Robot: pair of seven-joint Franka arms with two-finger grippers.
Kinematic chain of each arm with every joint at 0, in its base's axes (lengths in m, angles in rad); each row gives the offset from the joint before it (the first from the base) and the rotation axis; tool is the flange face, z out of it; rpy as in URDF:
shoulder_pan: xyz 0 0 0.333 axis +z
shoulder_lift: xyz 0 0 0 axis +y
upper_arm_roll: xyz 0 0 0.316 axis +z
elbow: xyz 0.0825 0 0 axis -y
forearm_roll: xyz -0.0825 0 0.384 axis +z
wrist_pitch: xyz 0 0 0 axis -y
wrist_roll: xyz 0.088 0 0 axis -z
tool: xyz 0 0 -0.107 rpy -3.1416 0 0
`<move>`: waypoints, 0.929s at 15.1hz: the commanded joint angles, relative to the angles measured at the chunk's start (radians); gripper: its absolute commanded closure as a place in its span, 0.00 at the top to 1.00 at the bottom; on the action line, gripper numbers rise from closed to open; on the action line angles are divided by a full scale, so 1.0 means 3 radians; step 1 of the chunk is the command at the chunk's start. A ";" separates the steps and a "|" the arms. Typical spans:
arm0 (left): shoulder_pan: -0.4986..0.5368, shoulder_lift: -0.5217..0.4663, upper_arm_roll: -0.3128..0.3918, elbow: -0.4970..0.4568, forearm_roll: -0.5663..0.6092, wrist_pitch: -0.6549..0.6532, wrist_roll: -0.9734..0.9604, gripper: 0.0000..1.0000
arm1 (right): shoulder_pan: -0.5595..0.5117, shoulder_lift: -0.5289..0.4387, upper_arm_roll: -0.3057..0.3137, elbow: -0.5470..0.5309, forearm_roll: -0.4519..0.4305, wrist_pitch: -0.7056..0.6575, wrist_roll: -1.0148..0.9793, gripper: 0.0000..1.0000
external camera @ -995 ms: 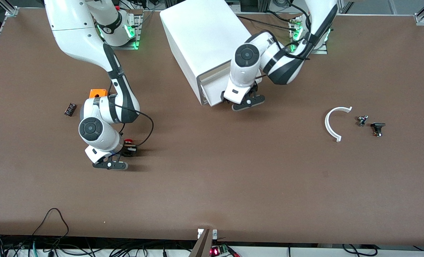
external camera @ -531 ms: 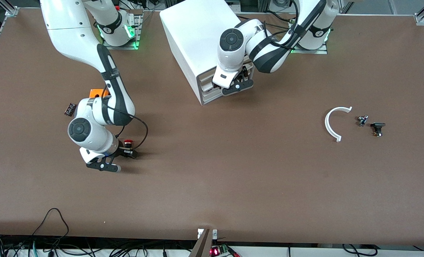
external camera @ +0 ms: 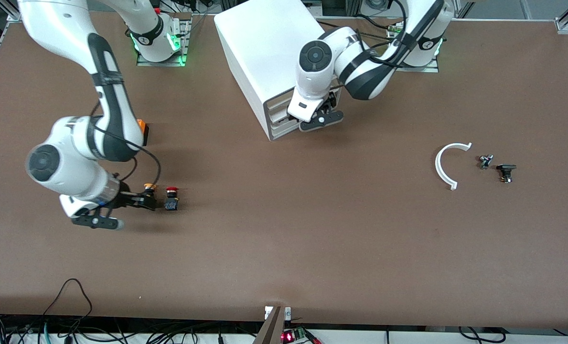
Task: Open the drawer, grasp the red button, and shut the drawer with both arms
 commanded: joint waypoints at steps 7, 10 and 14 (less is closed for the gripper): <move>0.1029 -0.0096 -0.0008 0.1028 -0.0001 -0.1080 0.2427 1.00 | -0.0010 -0.0840 -0.0161 0.0031 -0.0222 -0.0918 -0.0682 0.99; 0.1407 -0.0223 -0.0018 0.1253 -0.0006 -0.1147 0.3328 1.00 | -0.0010 -0.1014 -0.0181 0.0205 -0.0283 -0.1333 -0.0631 0.99; 0.1506 -0.0652 0.0389 0.1219 -0.0190 -0.1407 0.3969 1.00 | 0.0000 -0.1321 -0.0161 0.0205 -0.0370 -0.1609 -0.0447 0.99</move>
